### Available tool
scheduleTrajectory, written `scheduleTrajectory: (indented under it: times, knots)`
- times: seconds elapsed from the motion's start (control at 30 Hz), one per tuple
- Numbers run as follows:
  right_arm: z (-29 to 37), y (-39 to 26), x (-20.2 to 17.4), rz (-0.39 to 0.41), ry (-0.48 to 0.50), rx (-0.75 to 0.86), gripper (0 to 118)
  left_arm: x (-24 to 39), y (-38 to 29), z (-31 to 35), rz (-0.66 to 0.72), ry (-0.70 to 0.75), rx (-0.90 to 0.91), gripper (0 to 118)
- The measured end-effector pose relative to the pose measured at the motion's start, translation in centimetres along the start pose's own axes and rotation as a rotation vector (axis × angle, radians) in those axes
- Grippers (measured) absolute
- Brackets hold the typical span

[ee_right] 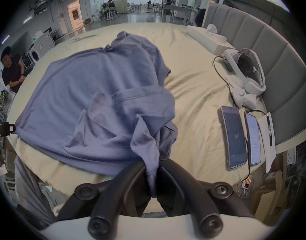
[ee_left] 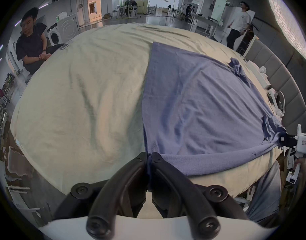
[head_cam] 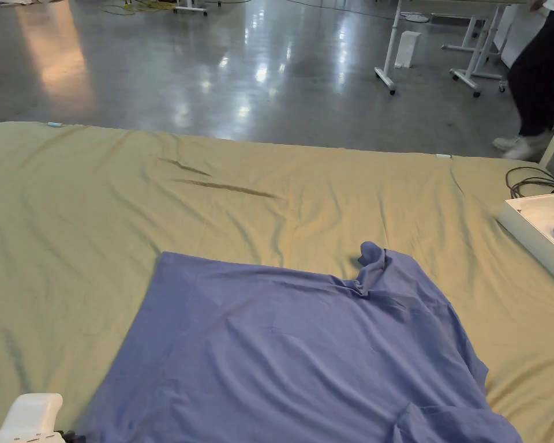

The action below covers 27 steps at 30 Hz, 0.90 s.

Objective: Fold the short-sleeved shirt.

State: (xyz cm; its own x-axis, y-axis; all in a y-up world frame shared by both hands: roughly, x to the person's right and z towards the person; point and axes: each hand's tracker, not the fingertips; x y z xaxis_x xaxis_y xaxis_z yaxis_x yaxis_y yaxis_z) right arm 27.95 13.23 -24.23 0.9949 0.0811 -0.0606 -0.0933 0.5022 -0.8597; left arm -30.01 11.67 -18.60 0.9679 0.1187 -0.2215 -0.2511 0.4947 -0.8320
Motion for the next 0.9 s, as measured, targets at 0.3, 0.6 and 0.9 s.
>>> scheduleTrajectory:
  times: [0.3, 0.6, 0.9]
  knots:
    - [0.7, 6.7, -1.1, 0.0, -0.014, 0.169, 3, 0.5, 6.7, -0.5, -0.022, 0.016, 0.114, 5]
    - [-5.9, 15.3, -2.6, -0.016, 0.001, 0.16, 3, 0.7, 15.5, -6.5, 0.0, 0.023, 0.098, 5]
    - [-13.5, 18.2, -2.9, -0.023, -0.026, 0.013, 3, 2.3, 18.3, -12.8, -0.073, 0.046, 0.0, 5]
